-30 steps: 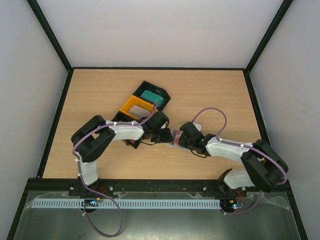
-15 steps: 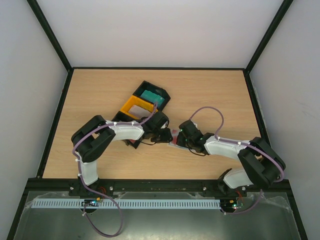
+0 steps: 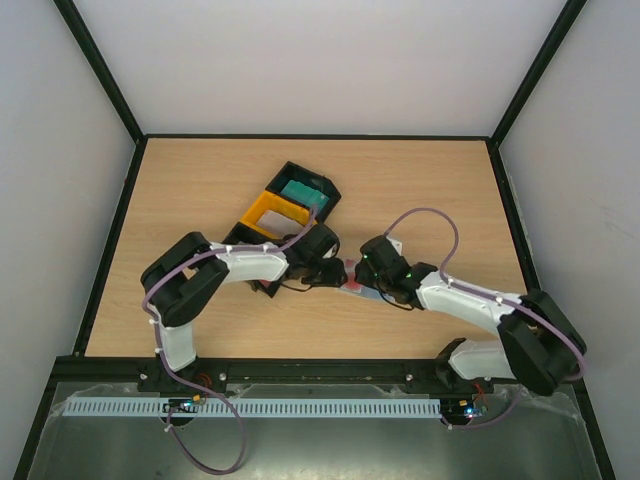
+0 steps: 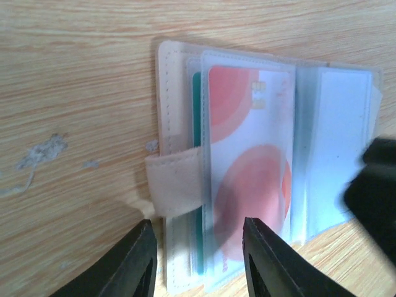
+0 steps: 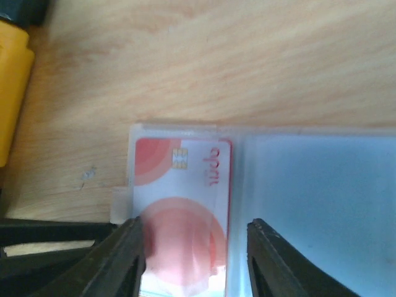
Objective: Put the credit cards into the card holder
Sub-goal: Insert the credit card into the card holder.
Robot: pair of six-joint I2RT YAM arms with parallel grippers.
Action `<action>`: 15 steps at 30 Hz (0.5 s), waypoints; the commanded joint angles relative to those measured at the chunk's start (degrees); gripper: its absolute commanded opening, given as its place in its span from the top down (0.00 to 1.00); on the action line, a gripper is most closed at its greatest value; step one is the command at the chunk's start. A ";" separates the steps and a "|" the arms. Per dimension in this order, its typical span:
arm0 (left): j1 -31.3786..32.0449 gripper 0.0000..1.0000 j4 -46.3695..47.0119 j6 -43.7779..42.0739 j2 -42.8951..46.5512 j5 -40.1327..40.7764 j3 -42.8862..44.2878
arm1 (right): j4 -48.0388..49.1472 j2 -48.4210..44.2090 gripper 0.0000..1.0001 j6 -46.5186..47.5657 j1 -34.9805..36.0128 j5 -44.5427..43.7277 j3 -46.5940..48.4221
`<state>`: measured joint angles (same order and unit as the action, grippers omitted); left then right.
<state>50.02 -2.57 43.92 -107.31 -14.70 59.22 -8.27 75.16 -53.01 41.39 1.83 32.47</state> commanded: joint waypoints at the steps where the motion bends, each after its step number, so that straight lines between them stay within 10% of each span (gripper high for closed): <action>1: 0.43 0.57 -5.38 -2.70 4.55 2.62 1.35 | -11.28 -5.49 0.53 0.20 0.23 -11.05 3.28; 15: 0.14 0.23 -23.35 -13.68 20.26 18.34 11.90 | -15.80 -25.23 0.40 -1.02 0.25 -12.64 0.91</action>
<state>50.22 -17.80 35.83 -90.61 -3.62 67.72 -21.32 54.43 -53.19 41.39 -9.61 34.20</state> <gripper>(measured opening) 0.728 0.594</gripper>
